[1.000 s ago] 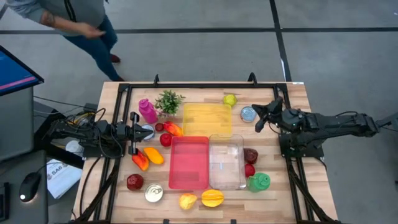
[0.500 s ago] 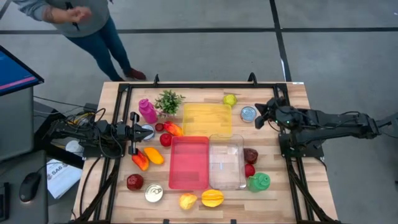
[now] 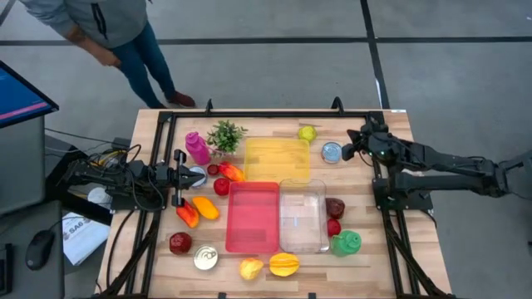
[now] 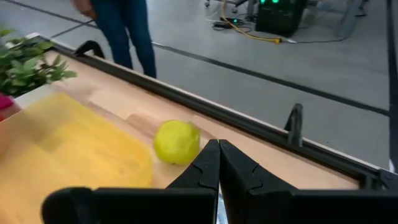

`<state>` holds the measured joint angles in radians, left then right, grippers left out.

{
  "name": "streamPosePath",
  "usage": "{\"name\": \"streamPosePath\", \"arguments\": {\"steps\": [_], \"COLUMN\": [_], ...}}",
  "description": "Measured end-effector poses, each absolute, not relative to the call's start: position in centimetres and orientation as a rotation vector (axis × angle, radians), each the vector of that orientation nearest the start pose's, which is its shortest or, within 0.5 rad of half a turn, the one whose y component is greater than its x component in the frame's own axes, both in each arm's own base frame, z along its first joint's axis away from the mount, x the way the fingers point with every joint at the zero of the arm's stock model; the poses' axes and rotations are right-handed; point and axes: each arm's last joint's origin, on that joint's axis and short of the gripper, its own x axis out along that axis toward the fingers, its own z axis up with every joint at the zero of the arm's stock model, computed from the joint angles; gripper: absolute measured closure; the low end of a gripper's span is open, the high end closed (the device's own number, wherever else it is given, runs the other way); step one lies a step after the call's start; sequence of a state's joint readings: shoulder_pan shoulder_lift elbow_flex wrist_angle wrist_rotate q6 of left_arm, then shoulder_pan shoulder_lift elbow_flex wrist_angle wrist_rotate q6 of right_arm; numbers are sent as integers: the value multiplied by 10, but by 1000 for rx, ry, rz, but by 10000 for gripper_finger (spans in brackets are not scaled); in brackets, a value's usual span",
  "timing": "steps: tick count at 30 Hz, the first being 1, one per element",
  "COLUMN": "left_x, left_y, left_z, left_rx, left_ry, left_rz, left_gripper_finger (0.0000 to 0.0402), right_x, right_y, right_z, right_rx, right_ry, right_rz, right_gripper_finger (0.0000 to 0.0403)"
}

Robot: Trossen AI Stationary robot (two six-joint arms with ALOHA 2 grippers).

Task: Pick & Place Food Item
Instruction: Put the pink water bottle into the yellow bin

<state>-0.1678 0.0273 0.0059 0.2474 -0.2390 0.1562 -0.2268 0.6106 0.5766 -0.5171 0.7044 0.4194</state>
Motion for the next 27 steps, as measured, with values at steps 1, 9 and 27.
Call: {"name": "streamPosePath", "arguments": {"steps": [1, 9, 27], "left_x": [96, 96, 96], "left_y": [-9, -9, -9], "left_z": [187, 187, 187], "left_rx": [110, 112, 107], "left_ry": [-215, -215, -215], "left_rz": [88, 88, 88], "left_gripper_finger": [399, 399, 399], "right_x": [119, 117, 120], "right_y": [-48, -54, -55], "right_z": [260, 260, 267], "right_rx": [247, 258, 248], "right_ry": [351, 344, 273], "right_rz": [-1015, -1068, -1050], "right_gripper_finger": [403, 403, 403]}}
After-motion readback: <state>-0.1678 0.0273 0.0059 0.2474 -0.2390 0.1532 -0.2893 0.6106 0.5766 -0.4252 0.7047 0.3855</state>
